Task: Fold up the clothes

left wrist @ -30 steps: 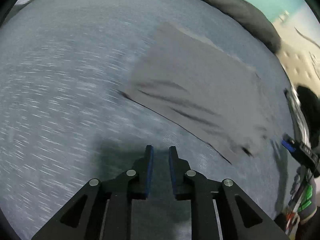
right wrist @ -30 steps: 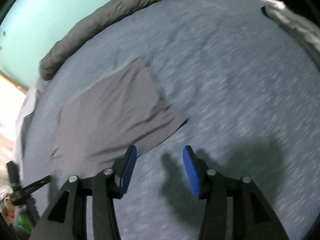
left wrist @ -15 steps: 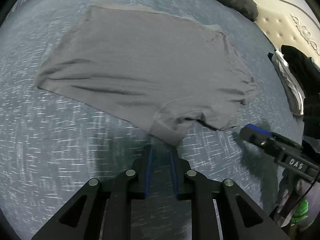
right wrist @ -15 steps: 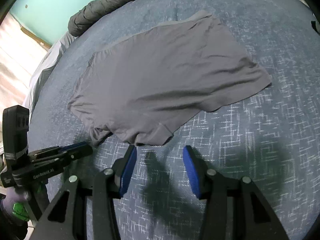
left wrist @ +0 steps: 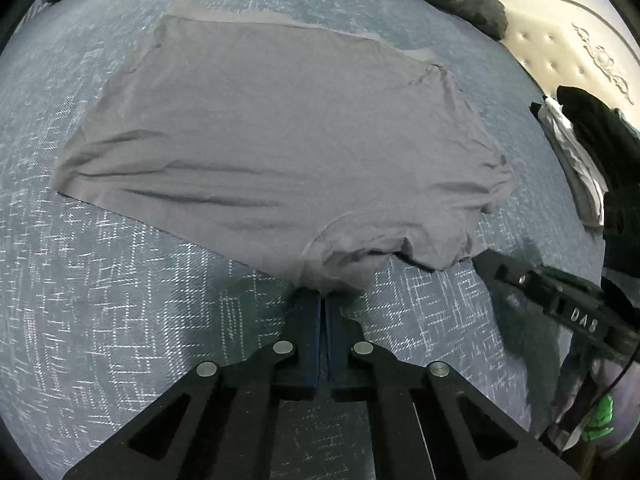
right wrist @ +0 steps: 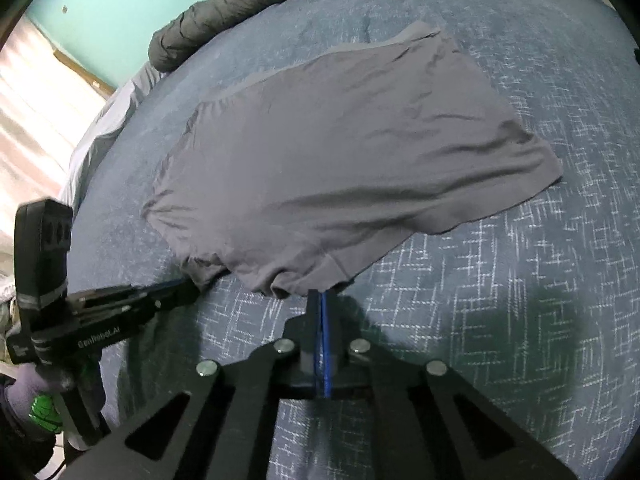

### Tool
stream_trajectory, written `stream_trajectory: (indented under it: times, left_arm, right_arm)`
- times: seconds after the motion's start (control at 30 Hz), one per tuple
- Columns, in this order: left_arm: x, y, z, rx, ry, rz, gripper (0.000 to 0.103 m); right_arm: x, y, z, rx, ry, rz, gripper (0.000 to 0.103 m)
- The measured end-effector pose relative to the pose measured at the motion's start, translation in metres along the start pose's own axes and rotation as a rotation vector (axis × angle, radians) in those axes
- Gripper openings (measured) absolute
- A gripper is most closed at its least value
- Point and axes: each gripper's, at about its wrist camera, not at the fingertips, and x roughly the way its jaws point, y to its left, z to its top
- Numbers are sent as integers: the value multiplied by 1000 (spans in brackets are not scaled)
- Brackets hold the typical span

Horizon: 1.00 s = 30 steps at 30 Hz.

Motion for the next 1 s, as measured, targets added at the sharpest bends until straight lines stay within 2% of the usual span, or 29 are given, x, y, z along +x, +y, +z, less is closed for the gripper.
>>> stream_trajectory:
  times: [0.17, 0.33, 0.43, 0.5, 0.53, 0.57, 0.7, 0.73, 0.77, 0.83, 0.87, 1.0]
  left_arm:
    - [-18, 6, -7, 22, -18, 1, 1]
    - [-41, 41, -20, 35, -24, 24, 1]
    - [-44, 49, -21, 21, -26, 26, 1]
    - [-46, 50, -21, 20, -28, 24, 1]
    - [-47, 50, -21, 23, -28, 24, 1]
    - [-48, 50, -21, 27, -30, 23, 1]
    - [-52, 54, -23, 30, -33, 21, 1]
    - [-52, 56, -23, 28, -32, 22, 1]
    - [-52, 59, -24, 26, -30, 22, 1]
    - [-53, 63, -25, 23, -27, 23, 1]
    - [-54, 65, -26, 22, -27, 23, 1]
    - [-61, 73, -29, 22, -29, 19, 1]
  right_arm:
    - [-15, -8, 0, 31, -30, 24, 0]
    - [-23, -13, 2, 49, -43, 15, 0]
    - [-19, -17, 2, 86, -35, 34, 1]
    - [-9, -16, 2, 118, -4, 39, 12]
    - [-4, -16, 2, 134, 12, 41, 27]
    - [1, -14, 3, 145, 21, 47, 34]
    - [12, -9, 7, 164, 16, 52, 34]
    - [14, -8, 8, 163, 16, 54, 30]
    - [15, -6, 9, 158, 17, 53, 21]
    - [17, -3, 10, 140, 22, 47, 8]
    - [17, -2, 10, 130, 22, 48, 5]
    - [5, -4, 8, 118, -8, 62, 2]
